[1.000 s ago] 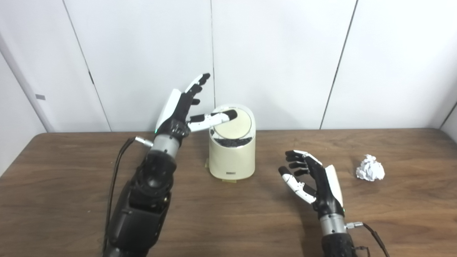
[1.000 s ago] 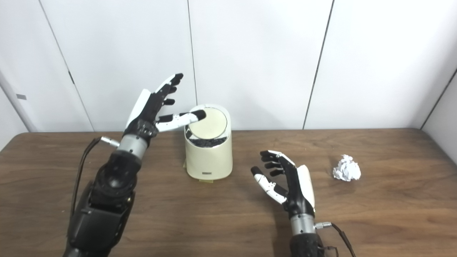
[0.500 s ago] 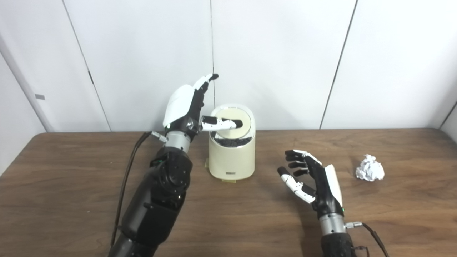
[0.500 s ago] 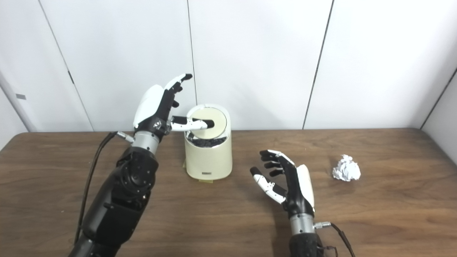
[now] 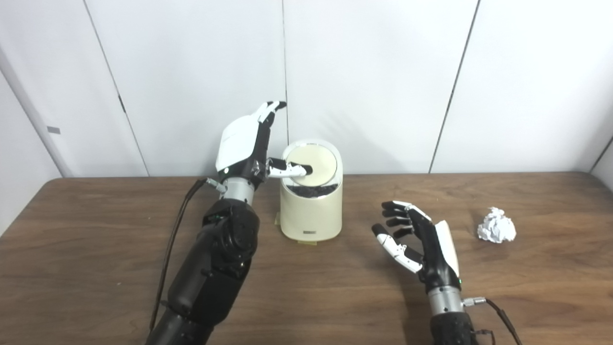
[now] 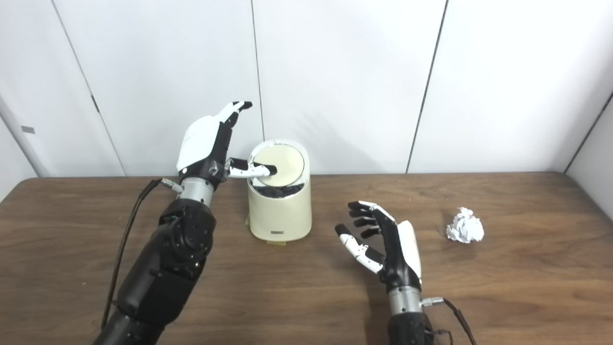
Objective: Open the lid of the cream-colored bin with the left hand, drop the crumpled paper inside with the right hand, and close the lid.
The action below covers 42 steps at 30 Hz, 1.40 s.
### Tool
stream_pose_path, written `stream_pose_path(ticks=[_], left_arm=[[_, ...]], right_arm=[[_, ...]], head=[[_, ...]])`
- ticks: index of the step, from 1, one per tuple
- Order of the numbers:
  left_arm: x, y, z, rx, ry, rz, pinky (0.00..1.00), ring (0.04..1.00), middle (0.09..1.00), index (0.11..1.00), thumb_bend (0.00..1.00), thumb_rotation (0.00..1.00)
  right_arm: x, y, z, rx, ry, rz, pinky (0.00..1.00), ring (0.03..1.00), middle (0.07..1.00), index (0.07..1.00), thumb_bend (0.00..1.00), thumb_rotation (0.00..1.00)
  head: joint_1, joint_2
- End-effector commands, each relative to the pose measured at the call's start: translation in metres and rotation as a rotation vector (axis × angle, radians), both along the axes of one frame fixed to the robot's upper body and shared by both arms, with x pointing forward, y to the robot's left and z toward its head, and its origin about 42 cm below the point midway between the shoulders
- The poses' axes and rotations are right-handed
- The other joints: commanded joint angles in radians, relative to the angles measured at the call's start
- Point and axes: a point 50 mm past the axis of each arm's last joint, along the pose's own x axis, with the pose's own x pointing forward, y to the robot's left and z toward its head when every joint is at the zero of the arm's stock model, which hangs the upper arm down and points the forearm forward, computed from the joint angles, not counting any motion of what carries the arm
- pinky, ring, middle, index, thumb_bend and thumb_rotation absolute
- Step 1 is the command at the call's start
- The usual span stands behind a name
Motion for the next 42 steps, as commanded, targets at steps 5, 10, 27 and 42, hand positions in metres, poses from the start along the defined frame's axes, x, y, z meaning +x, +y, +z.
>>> stream_pose_path(ticks=[5, 10, 27, 42], left_arm=[[0.01, -0.005, 0.03, 0.056, -0.184, 0.025, 0.86, 0.913, 0.93, 0.907, 0.83, 0.2], [0.014, -0.004, 0.028, 0.059, -0.196, 0.037, 0.9, 0.933, 0.944, 0.903, 0.89, 0.18], [0.015, -0.011, 0.02, 0.077, -0.199, 0.017, 0.88, 0.92, 0.9, 0.884, 0.98, 0.34], [0.019, -0.016, 0.008, 0.138, -0.165, 0.037, 0.9, 0.925, 0.9, 0.899, 1.0, 0.36]], right_arm=[[-0.001, 0.009, -0.001, 0.011, -0.008, 0.013, 0.51, 0.639, 0.677, 0.686, 0.31, 0.51], [-0.001, 0.01, -0.001, 0.019, -0.01, 0.013, 0.52, 0.644, 0.68, 0.683, 0.31, 0.5], [-0.001, 0.013, 0.001, 0.021, -0.006, 0.017, 0.46, 0.6, 0.65, 0.691, 0.31, 0.51], [-0.001, 0.015, 0.001, 0.023, -0.002, 0.015, 0.44, 0.586, 0.642, 0.693, 0.31, 0.5]], head=[[-0.003, 0.003], [-0.005, 0.004], [-0.011, 0.008], [-0.022, 0.013]])
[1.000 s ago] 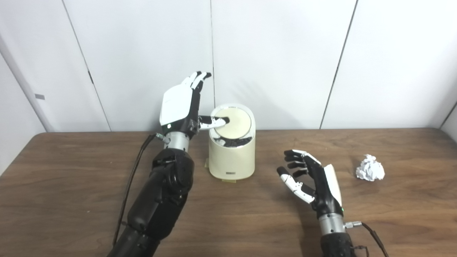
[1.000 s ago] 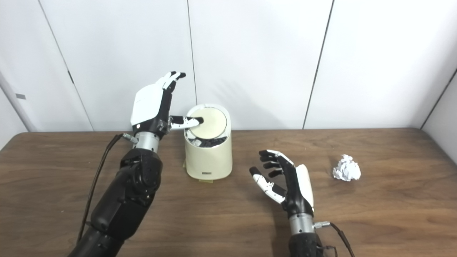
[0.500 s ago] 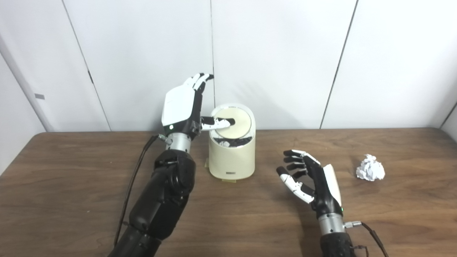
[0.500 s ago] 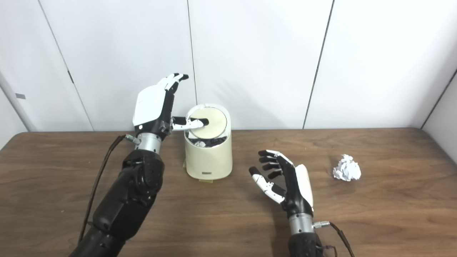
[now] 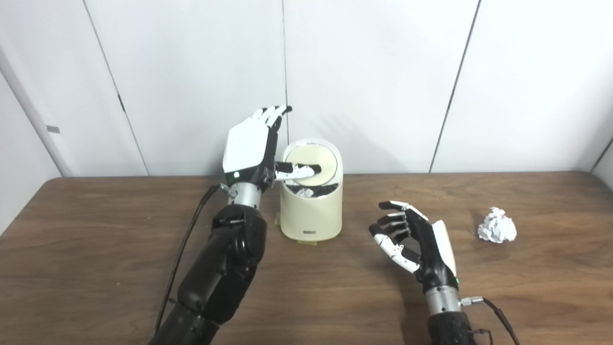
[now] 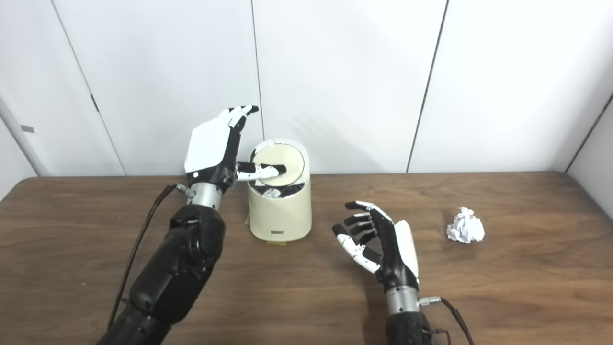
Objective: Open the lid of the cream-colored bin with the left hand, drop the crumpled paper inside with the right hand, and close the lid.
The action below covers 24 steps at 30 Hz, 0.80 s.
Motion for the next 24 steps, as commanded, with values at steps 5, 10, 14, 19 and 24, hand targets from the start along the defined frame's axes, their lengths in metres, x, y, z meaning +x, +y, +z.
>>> stream_pose_path(ticks=[5, 10, 14, 19, 24], left_arm=[[0.01, -0.006, 0.025, 0.036, -0.076, 0.011, 0.88, 0.915, 0.899, 0.896, 1.0, 0.36], [0.01, -0.006, 0.02, 0.081, -0.083, 0.025, 0.88, 0.919, 0.902, 0.896, 1.0, 0.32], [0.009, -0.007, 0.015, 0.182, -0.132, 0.044, 0.89, 0.91, 0.893, 0.889, 1.0, 0.26], [0.008, -0.006, 0.011, 0.345, -0.205, 0.023, 0.97, 0.959, 0.923, 0.927, 1.0, 0.22], [0.005, -0.007, 0.007, 0.449, -0.285, -0.006, 1.0, 0.998, 0.943, 0.95, 1.0, 0.21]], right_arm=[[-0.001, 0.011, 0.001, 0.022, -0.011, 0.005, 0.43, 0.579, 0.641, 0.692, 0.31, 0.51], [-0.003, 0.011, 0.003, 0.018, -0.009, 0.002, 0.42, 0.566, 0.629, 0.693, 0.31, 0.5], [-0.004, 0.011, 0.004, 0.015, -0.011, 0.001, 0.43, 0.577, 0.636, 0.692, 0.31, 0.5], [-0.004, 0.011, 0.005, 0.017, -0.01, -0.002, 0.42, 0.556, 0.623, 0.69, 0.3, 0.5], [-0.003, 0.012, 0.005, 0.016, -0.008, -0.003, 0.4, 0.537, 0.605, 0.689, 0.31, 0.51]], head=[[-0.002, 0.001], [-0.003, 0.007], [-0.006, 0.01], [-0.003, 0.014], [-0.004, 0.014]])
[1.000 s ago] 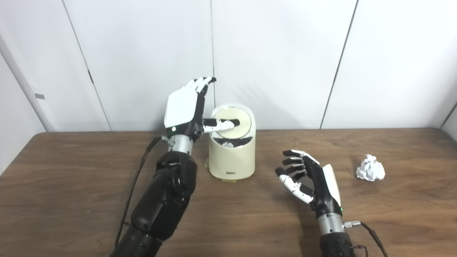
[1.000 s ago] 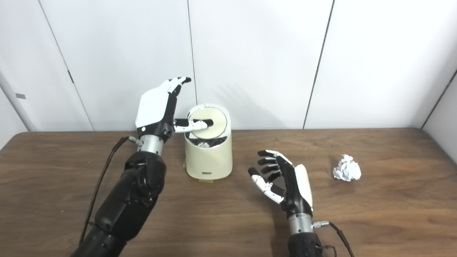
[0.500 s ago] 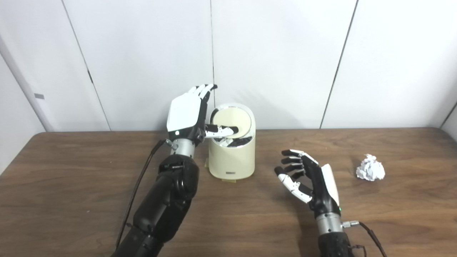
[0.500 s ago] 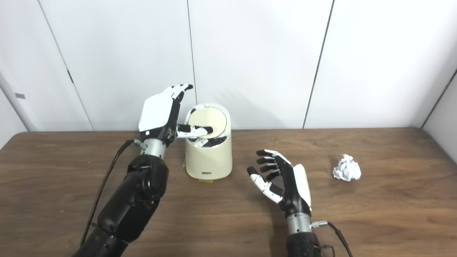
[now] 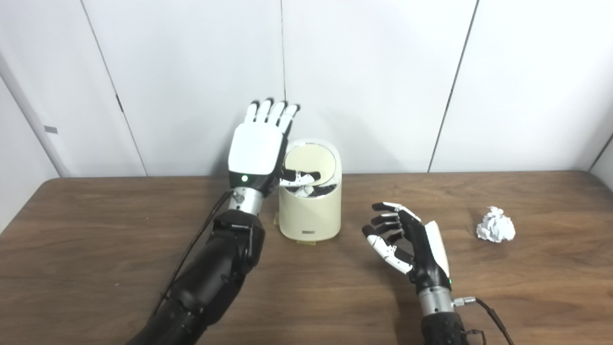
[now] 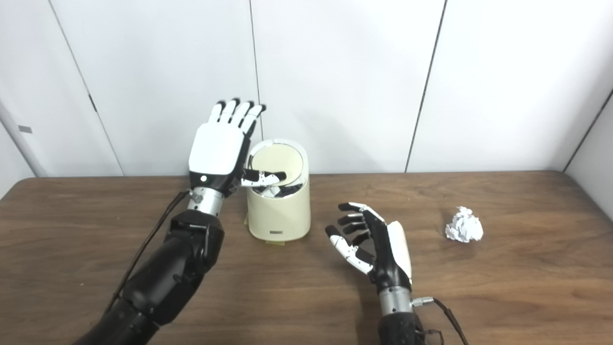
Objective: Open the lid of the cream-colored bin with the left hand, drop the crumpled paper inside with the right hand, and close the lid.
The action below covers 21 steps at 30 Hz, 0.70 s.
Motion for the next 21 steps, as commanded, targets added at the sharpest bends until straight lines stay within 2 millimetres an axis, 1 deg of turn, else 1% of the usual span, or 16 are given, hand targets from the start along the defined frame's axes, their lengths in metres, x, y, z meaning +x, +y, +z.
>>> stream_pose_path(ticks=[1, 3, 6, 8, 9, 11, 12, 14, 15, 16, 17, 18, 19, 20, 21], left_arm=[[0.005, -0.001, 0.015, 0.042, -0.061, -0.007, 1.0, 0.999, 0.946, 0.951, 1.0, 0.21], [0.005, -0.002, 0.016, 0.049, -0.071, -0.011, 1.0, 1.0, 0.946, 0.949, 1.0, 0.19], [0.005, -0.002, 0.017, 0.05, -0.074, -0.011, 1.0, 1.0, 0.942, 0.945, 1.0, 0.19], [0.005, -0.002, 0.018, 0.051, -0.078, -0.008, 1.0, 0.999, 0.935, 0.94, 1.0, 0.19], [0.006, -0.002, 0.018, 0.053, -0.081, -0.006, 1.0, 0.995, 0.931, 0.936, 1.0, 0.19], [0.006, -0.001, 0.018, 0.053, -0.083, -0.006, 1.0, 0.99, 0.924, 0.929, 1.0, 0.2], [0.006, -0.001, 0.018, 0.046, -0.08, -0.007, 1.0, 0.989, 0.923, 0.928, 1.0, 0.2], [0.006, -0.001, 0.018, 0.034, -0.074, -0.008, 1.0, 0.983, 0.918, 0.927, 1.0, 0.24], [0.006, -0.001, 0.019, 0.023, -0.073, -0.008, 1.0, 0.982, 0.917, 0.927, 1.0, 0.25], [0.006, -0.001, 0.02, 0.012, -0.066, -0.004, 1.0, 0.975, 0.915, 0.926, 0.95, 0.34], [0.006, -0.002, 0.021, 0.005, -0.062, -0.001, 1.0, 0.977, 0.924, 0.934, 0.82, 0.53], [0.005, -0.002, 0.023, -0.008, -0.047, 0.002, 1.0, 0.978, 0.927, 0.936, 0.78, 0.59], [0.004, -0.002, 0.025, -0.031, -0.03, -0.003, 1.0, 0.985, 0.937, 0.947, 0.69, 0.79], [0.004, -0.002, 0.027, -0.047, -0.018, -0.007, 1.0, 0.989, 0.943, 0.949, 0.63, 0.92], [0.003, -0.002, 0.03, -0.082, 0.003, -0.009, 1.0, 0.99, 0.945, 0.95, 0.6, 0.96]], right_arm=[[0.0, 0.006, 0.004, 0.017, -0.024, 0.006, 0.4, 0.541, 0.607, 0.69, 0.31, 0.51], [0.0, 0.006, 0.004, 0.017, -0.023, 0.006, 0.44, 0.582, 0.637, 0.69, 0.31, 0.51], [0.001, 0.006, 0.004, 0.012, -0.018, 0.002, 0.42, 0.566, 0.629, 0.689, 0.31, 0.52], [0.001, 0.006, 0.004, 0.013, -0.017, 0.002, 0.38, 0.509, 0.582, 0.691, 0.31, 0.52], [0.001, 0.006, 0.004, 0.014, -0.017, 0.004, 0.39, 0.525, 0.595, 0.691, 0.31, 0.52], [0.001, 0.006, 0.004, 0.015, -0.016, 0.005, 0.46, 0.598, 0.651, 0.692, 0.31, 0.51], [0.001, 0.006, 0.004, 0.018, -0.016, 0.004, 0.47, 0.61, 0.66, 0.692, 0.31, 0.51], [0.001, 0.006, 0.004, 0.022, -0.017, 0.003, 0.41, 0.548, 0.617, 0.69, 0.31, 0.51], [0.001, 0.006, 0.004, 0.021, -0.018, 0.004, 0.4, 0.538, 0.611, 0.69, 0.31, 0.5], [0.001, 0.006, 0.003, 0.02, -0.018, 0.006, 0.42, 0.555, 0.621, 0.691, 0.31, 0.51], [0.001, 0.005, 0.003, 0.019, -0.018, 0.007, 0.45, 0.582, 0.64, 0.692, 0.31, 0.51], [0.001, 0.005, 0.003, 0.018, -0.02, 0.006, 0.46, 0.592, 0.646, 0.692, 0.31, 0.52], [0.002, 0.005, 0.003, 0.017, -0.02, 0.006, 0.43, 0.559, 0.622, 0.693, 0.31, 0.52], [0.002, 0.005, 0.003, 0.017, -0.02, 0.006, 0.4, 0.534, 0.604, 0.694, 0.3, 0.51], [0.002, 0.005, 0.003, 0.018, -0.02, 0.007, 0.39, 0.526, 0.598, 0.694, 0.3, 0.51]], head=[[-0.001, 0.0], [-0.001, -0.001], [0.0, -0.002], [-0.001, -0.002], [-0.001, -0.002], [0.0, -0.002], [0.0, -0.003], [-0.001, -0.004], [-0.001, -0.004], [0.001, -0.004], [0.001, -0.004], [0.002, -0.004], [0.003, -0.004], [0.003, -0.005], [0.003, -0.006]])
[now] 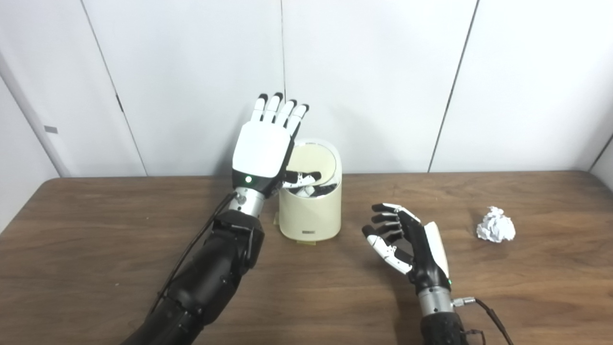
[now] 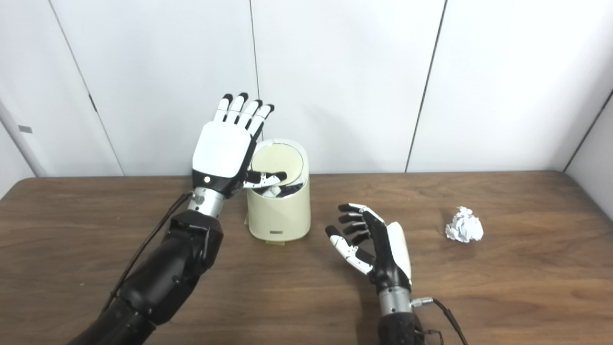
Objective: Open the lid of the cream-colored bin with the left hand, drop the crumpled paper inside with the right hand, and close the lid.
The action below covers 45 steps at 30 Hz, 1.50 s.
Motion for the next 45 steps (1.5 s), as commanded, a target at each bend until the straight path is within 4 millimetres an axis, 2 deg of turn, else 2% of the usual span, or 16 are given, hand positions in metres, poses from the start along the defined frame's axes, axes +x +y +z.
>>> stream_pose_path(ticks=[1, 9, 13, 18, 20, 22, 25, 27, 30, 31, 33, 34, 37, 41, 42, 45], left_arm=[[0.002, -0.005, 0.032, -0.093, -0.034, -0.016, 1.0, 0.98, 0.934, 0.937, 0.61, 0.98], [-0.002, -0.001, 0.052, -0.389, 0.149, -0.063, 0.9, 0.876, 0.823, 0.8, 0.89, 1.0], [-0.004, 0.0, 0.055, -0.431, 0.181, -0.062, 0.86, 0.846, 0.812, 0.785, 0.91, 1.0], [-0.011, 0.001, 0.062, -0.533, 0.229, -0.096, 0.87, 0.864, 0.845, 0.843, 0.92, 1.0], [-0.014, 0.001, 0.067, -0.593, 0.233, -0.142, 0.81, 0.861, 0.862, 0.869, 0.89, 1.0], [-0.017, 0.003, 0.074, -0.684, 0.226, -0.195, 0.7, 0.798, 0.82, 0.826, 0.83, 1.0], [-0.02, 0.006, 0.082, -0.773, 0.24, -0.227, 0.68, 0.782, 0.803, 0.808, 0.81, 1.0], [-0.022, 0.009, 0.084, -0.781, 0.261, -0.218, 0.66, 0.792, 0.822, 0.843, 0.8, 1.0], [-0.02, 0.014, 0.085, -0.751, 0.278, -0.183, 0.6, 0.769, 0.824, 0.866, 0.79, 0.76], [-0.019, 0.015, 0.083, -0.725, 0.27, -0.157, 0.6, 0.766, 0.824, 0.865, 0.79, 0.73], [-0.017, 0.016, 0.08, -0.684, 0.251, -0.116, 0.55, 0.714, 0.794, 0.841, 0.95, 0.49], [-0.016, 0.017, 0.079, -0.663, 0.24, -0.1, 0.56, 0.728, 0.798, 0.839, 0.98, 0.43], [-0.016, 0.018, 0.074, -0.608, 0.21, -0.065, 0.59, 0.772, 0.817, 0.839, 1.0, 0.36], [-0.012, 0.018, 0.069, -0.52, 0.14, -0.044, 0.76, 0.86, 0.864, 0.838, 1.0, 0.29], [-0.011, 0.019, 0.068, -0.506, 0.125, -0.044, 0.79, 0.865, 0.864, 0.83, 1.0, 0.27], [-0.007, 0.019, 0.065, -0.426, 0.055, -0.022, 0.85, 0.87, 0.869, 0.815, 1.0, 0.29]], right_arm=[[0.002, 0.005, 0.003, 0.016, -0.029, 0.009, 0.41, 0.546, 0.609, 0.695, 0.3, 0.5], [0.003, 0.006, 0.002, 0.013, -0.028, 0.011, 0.48, 0.619, 0.669, 0.693, 0.3, 0.51], [0.004, 0.006, 0.001, 0.021, -0.027, 0.012, 0.48, 0.616, 0.667, 0.692, 0.3, 0.51], [0.004, 0.006, 0.0, 0.024, -0.029, 0.018, 0.4, 0.541, 0.615, 0.697, 0.3, 0.53], [0.004, 0.006, 0.0, 0.027, -0.032, 0.02, 0.4, 0.541, 0.613, 0.692, 0.3, 0.51], [0.004, 0.006, 0.0, 0.026, -0.03, 0.019, 0.45, 0.582, 0.642, 0.69, 0.31, 0.51], [0.004, 0.006, 0.0, 0.027, -0.024, 0.017, 0.44, 0.572, 0.634, 0.694, 0.31, 0.52], [0.005, 0.005, -0.001, 0.021, -0.027, 0.016, 0.43, 0.566, 0.631, 0.694, 0.31, 0.52], [0.005, 0.006, -0.001, 0.024, -0.031, 0.019, 0.42, 0.55, 0.609, 0.691, 0.3, 0.49], [0.005, 0.006, -0.001, 0.026, -0.027, 0.02, 0.42, 0.553, 0.611, 0.691, 0.3, 0.49], [0.004, 0.005, -0.001, 0.03, -0.019, 0.021, 0.45, 0.583, 0.639, 0.697, 0.3, 0.5], [0.004, 0.005, -0.001, 0.033, -0.021, 0.021, 0.43, 0.569, 0.634, 0.698, 0.31, 0.5], [0.004, 0.005, -0.001, 0.033, -0.027, 0.022, 0.35, 0.462, 0.551, 0.701, 0.31, 0.5], [0.004, 0.006, 0.0, 0.021, -0.026, 0.016, 0.42, 0.554, 0.619, 0.696, 0.31, 0.52], [0.004, 0.006, 0.001, 0.021, -0.026, 0.016, 0.39, 0.521, 0.595, 0.695, 0.31, 0.52], [0.004, 0.005, 0.0, 0.023, -0.025, 0.02, 0.44, 0.574, 0.634, 0.695, 0.31, 0.51]], head=[[-0.001, 0.0], [0.003, -0.004], [0.005, -0.004], [0.005, -0.007], [0.005, -0.008], [0.005, -0.009], [0.008, -0.011], [0.009, -0.013], [0.008, -0.014], [0.007, -0.012], [0.007, -0.011], [0.007, -0.01], [0.005, -0.009], [0.004, -0.007], [0.004, -0.007], [0.003, -0.007]])
